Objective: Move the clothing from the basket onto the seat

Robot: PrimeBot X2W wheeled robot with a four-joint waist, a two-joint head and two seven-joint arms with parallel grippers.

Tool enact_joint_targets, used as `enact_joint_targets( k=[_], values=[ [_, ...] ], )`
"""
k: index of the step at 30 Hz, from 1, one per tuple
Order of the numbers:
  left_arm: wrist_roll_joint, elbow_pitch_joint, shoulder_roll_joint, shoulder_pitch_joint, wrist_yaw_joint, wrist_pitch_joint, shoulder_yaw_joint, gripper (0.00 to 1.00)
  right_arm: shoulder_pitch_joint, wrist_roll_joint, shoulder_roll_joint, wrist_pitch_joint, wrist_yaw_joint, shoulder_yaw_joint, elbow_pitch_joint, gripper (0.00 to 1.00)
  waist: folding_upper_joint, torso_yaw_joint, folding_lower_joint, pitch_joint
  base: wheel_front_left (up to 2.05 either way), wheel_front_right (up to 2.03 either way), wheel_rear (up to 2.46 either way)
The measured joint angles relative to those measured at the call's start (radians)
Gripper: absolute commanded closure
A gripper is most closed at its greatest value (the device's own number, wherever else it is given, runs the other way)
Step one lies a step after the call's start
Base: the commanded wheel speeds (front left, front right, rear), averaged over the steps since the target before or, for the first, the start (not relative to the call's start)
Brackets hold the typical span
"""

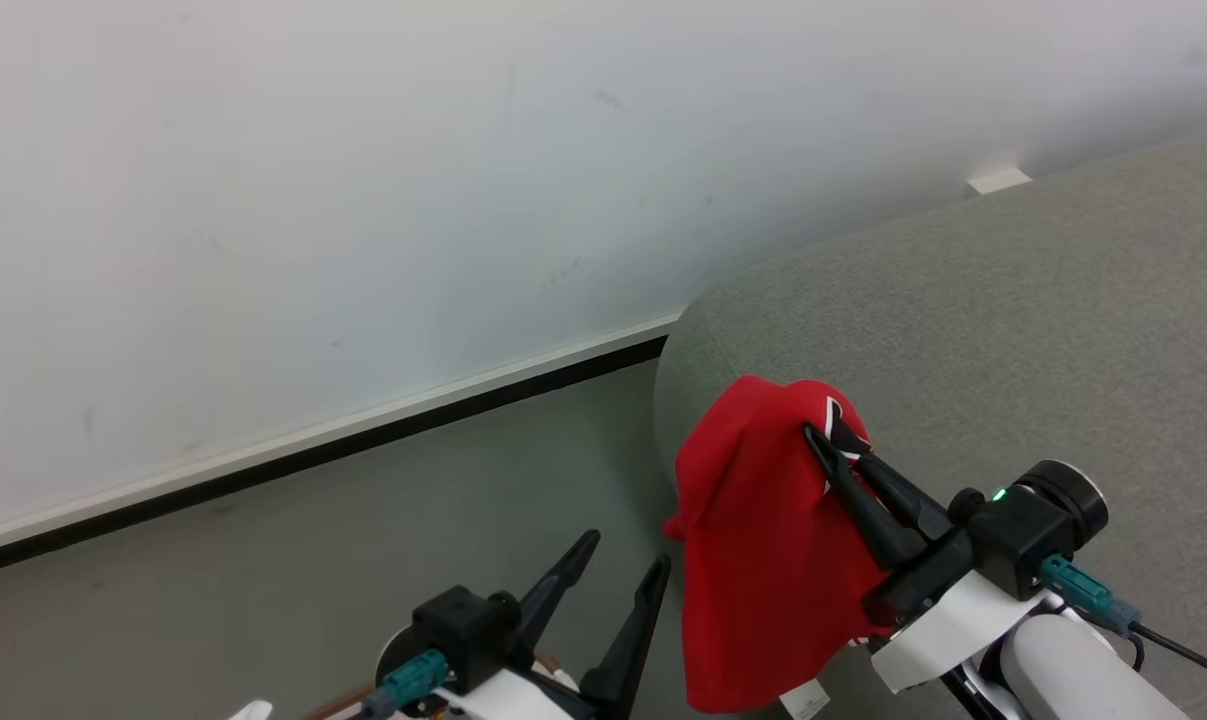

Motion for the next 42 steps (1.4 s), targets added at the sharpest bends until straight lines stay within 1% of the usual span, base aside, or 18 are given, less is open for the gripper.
enact_joint_targets(
  k=[6, 10, 17, 21, 26, 30, 35, 38, 42],
  values=[
    [0.008, 0.005, -0.007, -0.008, -0.004, 0.000, -0.019, 0.00, 0.009, -0.002, -0.020, 0.000, 0.000, -0.032, -0.018, 1.00, 0.0000, -0.063, 0.0000, 0.005, 0.00, 0.00, 0.00],
    [0.009, 0.008, -0.012, -0.017, -0.008, -0.001, -0.028, 0.00, 0.023, -0.004, -0.032, 0.000, 0.000, -0.051, -0.031, 1.00, 0.0000, -0.089, 0.0000, 0.012, 0.00, 0.00, 0.00],
    [0.022, 0.003, -0.013, -0.037, -0.007, 0.000, -0.043, 0.00, 0.024, -0.005, -0.040, 0.000, 0.000, -0.097, -0.058, 1.00, 0.0000, -0.097, 0.0000, 0.043, 0.00, 0.00, 0.00],
    [0.045, -0.013, -0.009, -0.074, -0.015, 0.016, -0.054, 0.00, -0.003, 0.011, -0.062, 0.000, 0.000, -0.136, -0.071, 1.00, 0.0000, -0.087, 0.0000, 0.082, 0.00, 0.00, 0.00],
    [0.075, -0.028, 0.004, -0.155, -0.033, 0.035, -0.060, 0.00, -0.115, 0.020, -0.106, 0.000, 0.000, -0.201, -0.071, 1.00, 0.0000, -0.058, 0.0001, 0.168, 0.00, 0.00, 0.00],
    [0.093, -0.041, 0.005, -0.229, -0.051, 0.044, -0.066, 0.00, -0.242, 0.016, -0.174, 0.008, 0.000, -0.253, -0.038, 1.00, 0.0000, -0.024, 0.0001, 0.253, 0.00, 0.00, 0.00],
    [0.115, -0.047, 0.005, -0.314, -0.071, 0.052, -0.066, 0.00, -0.428, 0.012, -0.253, 0.052, 0.000, -0.299, 0.004, 1.00, 0.0000, 0.023, 0.0002, 0.366, 0.00, 0.00, 0.00],
    [0.124, -0.048, 0.004, -0.358, -0.075, 0.050, -0.062, 0.00, -0.533, 0.018, -0.297, 0.081, 0.000, -0.337, 0.050, 1.00, 0.0000, 0.051, 0.0003, 0.432, 0.00, 0.00, 0.00],
    [0.133, -0.042, 0.000, -0.406, -0.084, 0.041, -0.060, 0.00, -0.648, 0.011, -0.353, 0.112, 0.000, -0.376, 0.159, 1.00, 0.0000, 0.089, 0.0004, 0.510, 0.00, 0.00, 0.00]
  ],
)
